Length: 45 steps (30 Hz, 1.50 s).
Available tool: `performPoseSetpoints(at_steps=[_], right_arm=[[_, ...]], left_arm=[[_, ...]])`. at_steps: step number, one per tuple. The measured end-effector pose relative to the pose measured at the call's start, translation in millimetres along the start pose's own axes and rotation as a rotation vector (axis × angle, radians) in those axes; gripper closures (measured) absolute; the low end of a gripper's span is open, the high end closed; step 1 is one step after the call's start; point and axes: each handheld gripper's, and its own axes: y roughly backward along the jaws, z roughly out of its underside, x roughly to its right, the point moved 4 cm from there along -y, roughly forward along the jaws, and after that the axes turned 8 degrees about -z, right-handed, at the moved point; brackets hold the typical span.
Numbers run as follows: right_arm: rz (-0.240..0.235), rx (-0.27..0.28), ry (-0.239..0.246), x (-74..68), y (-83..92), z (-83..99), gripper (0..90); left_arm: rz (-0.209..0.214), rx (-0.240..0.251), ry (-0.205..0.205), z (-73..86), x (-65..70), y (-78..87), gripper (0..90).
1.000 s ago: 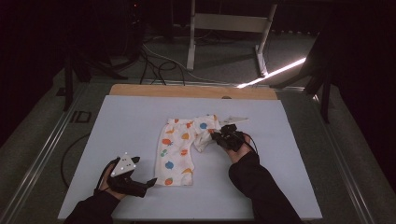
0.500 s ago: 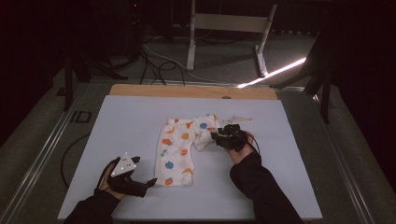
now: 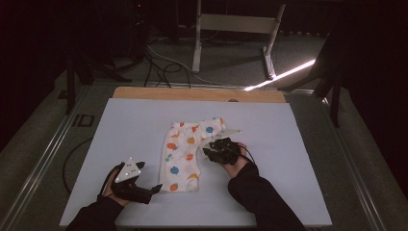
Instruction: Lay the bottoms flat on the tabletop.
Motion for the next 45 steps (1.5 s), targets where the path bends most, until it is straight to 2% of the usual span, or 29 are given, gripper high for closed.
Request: performPoseSetpoints(at_steps=[5,7,10,14,17,20,22,25,33,36,39,41,45], right_arm=[[0.062,-0.084,-0.01,14.0,-13.5,15.5,63.3],[0.078,-0.104,-0.015,19.0,-17.6,19.4,67.5],[0.094,-0.107,-0.019,23.2,-19.9,19.0,72.5],[0.128,-0.11,0.014,23.4,-23.5,17.5,79.7],[0.159,-0.133,0.064,19.9,-24.7,16.8,88.3],[0.166,-0.137,0.054,18.4,-24.5,14.9,89.5],[0.151,-0.117,0.038,17.9,-20.8,13.5,89.6],[0.127,-0.089,0.045,15.7,-9.1,11.2,89.5],[0.058,0.009,0.009,5.7,37.0,14.1,89.3],[0.045,0.03,-0.004,2.2,52.5,23.2,89.0],[0.028,0.044,-0.047,2.1,65.6,37.5,88.9],[0.032,0.035,-0.056,0.6,71.1,48.3,88.8],[-0.003,0.023,-0.105,-5.8,79.7,67.8,88.9]], left_arm=[[0.0,-0.001,-0.004,-0.1,0.4,-0.3,0.0],[0.0,-0.002,-0.004,0.0,0.4,-0.6,0.0],[0.0,-0.002,-0.003,0.0,0.3,-0.5,0.0],[0.0,-0.002,-0.004,-0.1,0.5,-0.5,0.0],[0.0,-0.002,-0.007,-0.1,0.4,-0.2,0.0],[0.0,-0.001,-0.004,0.0,0.3,0.0,0.0],[0.0,0.001,-0.002,-0.1,0.0,0.2,0.0],[0.0,0.0,0.001,0.0,-0.3,0.0,0.0],[-0.002,-0.001,-0.006,-0.4,0.9,-0.4,0.0],[-0.003,-0.001,-0.006,-0.4,1.2,-0.6,0.0],[-0.003,-0.003,-0.007,-0.4,1.2,-0.7,0.0],[-0.003,-0.006,-0.008,-0.4,1.5,-0.8,0.0],[-0.003,-0.003,-0.007,-0.8,2.0,-0.9,0.0]])
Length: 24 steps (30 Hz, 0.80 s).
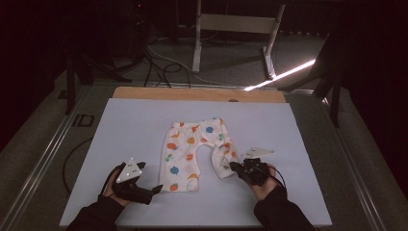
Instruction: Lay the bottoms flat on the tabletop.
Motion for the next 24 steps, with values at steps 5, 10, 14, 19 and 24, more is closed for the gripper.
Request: performPoseSetpoints(at_steps=[5,10,14,19,24], right_arm=[[0.022,0.019,-0.005,-4.6,15.1,8.4,88.7],[0.031,0.013,-0.021,-1.8,24.9,17.5,88.2],[0.031,-0.006,-0.048,0.1,25.0,30.0,89.7],[0.103,-0.025,-0.063,10.2,37.4,44.1,88.8],[0.047,0.036,-0.019,1.2,34.0,31.6,70.1]], left_arm=[[-0.002,-0.002,-0.001,0.2,-0.8,0.3,0.0],[0.0,-0.001,0.0,0.2,-1.0,0.6,0.0],[-0.001,-0.001,0.001,0.3,-1.0,0.7,0.0],[-0.001,0.0,0.005,0.5,-1.8,0.6,0.0],[0.002,-0.003,-0.005,-0.2,0.9,-1.6,0.0]])
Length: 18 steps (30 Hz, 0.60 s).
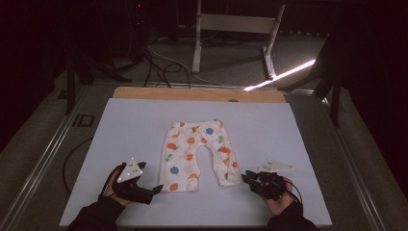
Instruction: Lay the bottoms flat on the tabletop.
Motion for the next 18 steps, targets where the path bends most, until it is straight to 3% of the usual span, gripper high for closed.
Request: performPoseSetpoints(at_steps=[2,6,9,11,13,15,18], right_arm=[[-0.028,0.026,0.036,-8.2,-7.8,-7.0,65.8],[-0.066,0.013,0.1,-18.4,-29.2,-16.0,65.0],[-0.041,-0.039,0.144,-18.4,-45.7,-13.2,63.6],[-0.04,-0.062,0.143,-16.4,-49.9,-10.3,63.5],[-0.032,-0.129,0.13,-11.2,-59.3,-1.6,70.1],[-0.024,-0.127,0.121,-8.8,-57.8,-2.4,80.1],[-0.003,-0.099,0.108,-5.7,-50.9,-5.6,85.6]], left_arm=[[0.001,-0.001,0.002,0.2,0.4,-0.5,0.0],[0.002,-0.002,0.0,0.5,0.4,-0.5,0.0],[0.001,0.003,-0.001,-0.1,0.4,0.9,0.0],[0.003,0.004,0.001,0.0,0.3,1.1,0.0],[0.004,0.002,-0.002,0.4,-0.1,0.8,0.0],[0.004,0.004,0.0,0.1,0.2,1.1,0.0],[0.002,0.005,-0.001,-0.2,0.1,1.8,0.0]])
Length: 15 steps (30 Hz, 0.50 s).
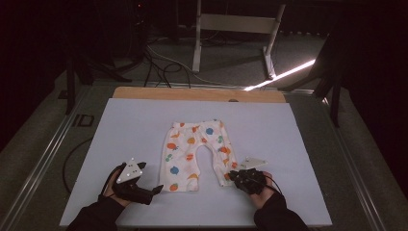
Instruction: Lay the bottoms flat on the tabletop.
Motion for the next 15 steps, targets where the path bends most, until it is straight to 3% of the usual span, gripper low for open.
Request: performPoseSetpoints(at_steps=[8,15], right_arm=[[0.06,0.093,-0.035,7.9,28.9,-5.9,86.5],[0.13,0.154,-0.122,21.3,55.6,6.2,86.4]], left_arm=[[-0.003,0.003,0.003,-0.1,-1.2,0.8,0.0],[-0.004,0.005,0.002,-0.1,-1.8,1.3,0.0]])
